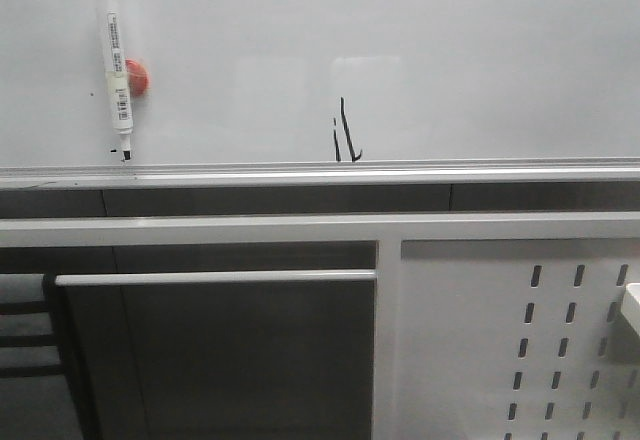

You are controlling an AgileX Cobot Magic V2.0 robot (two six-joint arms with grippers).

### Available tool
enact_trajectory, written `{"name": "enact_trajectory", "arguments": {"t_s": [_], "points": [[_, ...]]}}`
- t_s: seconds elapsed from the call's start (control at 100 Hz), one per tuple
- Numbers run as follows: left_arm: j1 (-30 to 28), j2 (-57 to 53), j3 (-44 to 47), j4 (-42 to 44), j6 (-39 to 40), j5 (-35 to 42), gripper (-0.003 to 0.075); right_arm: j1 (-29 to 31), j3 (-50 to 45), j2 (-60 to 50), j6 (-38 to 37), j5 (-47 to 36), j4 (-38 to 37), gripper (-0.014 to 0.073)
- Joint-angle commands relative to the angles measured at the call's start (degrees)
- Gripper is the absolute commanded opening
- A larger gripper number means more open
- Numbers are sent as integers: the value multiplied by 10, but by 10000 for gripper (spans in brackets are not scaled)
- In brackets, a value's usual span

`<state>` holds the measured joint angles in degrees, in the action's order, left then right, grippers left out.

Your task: Write number 1 on whiteboard

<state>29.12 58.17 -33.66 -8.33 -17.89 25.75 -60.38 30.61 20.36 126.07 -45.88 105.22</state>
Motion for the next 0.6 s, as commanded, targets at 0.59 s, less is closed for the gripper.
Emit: {"name": "enact_trajectory", "arguments": {"t_s": [0.59], "points": [[2, -323, 42, -7, -23, -242, -22, 2, 20, -8, 14, 13, -5, -58]]}}
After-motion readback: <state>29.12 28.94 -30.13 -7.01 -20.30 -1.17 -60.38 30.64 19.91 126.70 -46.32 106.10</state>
